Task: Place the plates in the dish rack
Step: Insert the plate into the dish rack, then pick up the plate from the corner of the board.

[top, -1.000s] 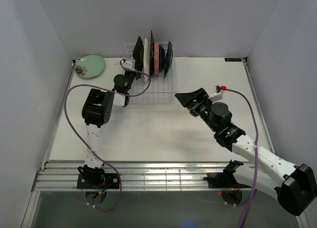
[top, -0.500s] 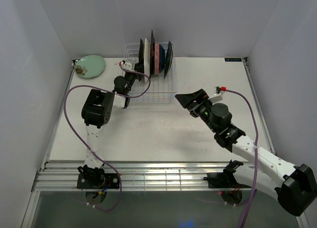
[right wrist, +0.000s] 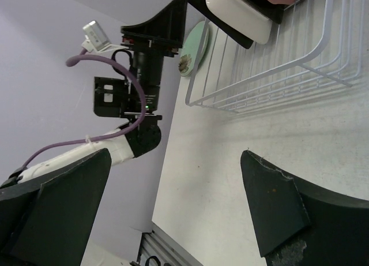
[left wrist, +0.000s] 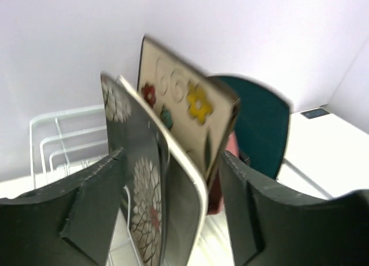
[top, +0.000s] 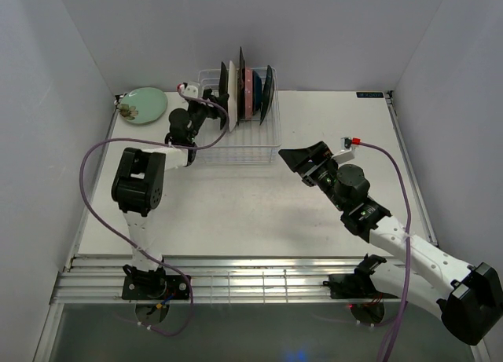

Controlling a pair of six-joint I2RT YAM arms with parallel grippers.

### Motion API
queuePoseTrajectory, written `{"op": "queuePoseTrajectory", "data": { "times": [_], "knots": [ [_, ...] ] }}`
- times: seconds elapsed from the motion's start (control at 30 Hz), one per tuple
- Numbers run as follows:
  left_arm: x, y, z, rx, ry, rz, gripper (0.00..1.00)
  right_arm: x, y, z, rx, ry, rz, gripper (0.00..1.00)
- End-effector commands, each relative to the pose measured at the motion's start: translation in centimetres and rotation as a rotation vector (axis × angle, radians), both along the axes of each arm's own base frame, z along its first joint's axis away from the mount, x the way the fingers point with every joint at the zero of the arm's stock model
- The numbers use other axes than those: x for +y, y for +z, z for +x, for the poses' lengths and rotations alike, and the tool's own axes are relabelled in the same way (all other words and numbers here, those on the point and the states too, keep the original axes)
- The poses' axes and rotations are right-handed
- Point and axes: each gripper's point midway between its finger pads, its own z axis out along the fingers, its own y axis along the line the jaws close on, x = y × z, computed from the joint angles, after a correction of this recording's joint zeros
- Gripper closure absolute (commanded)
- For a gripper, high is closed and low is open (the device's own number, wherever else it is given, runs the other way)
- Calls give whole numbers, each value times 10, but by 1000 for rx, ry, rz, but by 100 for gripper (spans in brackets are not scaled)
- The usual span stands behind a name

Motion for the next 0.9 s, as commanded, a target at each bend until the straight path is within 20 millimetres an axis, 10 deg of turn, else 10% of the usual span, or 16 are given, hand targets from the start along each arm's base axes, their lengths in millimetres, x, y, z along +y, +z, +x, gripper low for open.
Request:
{"op": "queuePoseTrajectory", "data": {
  "times": [0.0,0.23,0.47,0.87],
  "knots": [
    [2,65,-28,-52,-46,13,23,-4,11,0,-44,-13,23,1],
    [30,95,-51,54,-13,72,3,-3,9,-1,-44,-5,25,1],
    [103,107,-62,108,60,129,2,-5,6,-3,-55,0,9,1],
    [167,85,-76,52,126,601,2,-4,2,-17,-165,72,-116,3]
  ]
}}
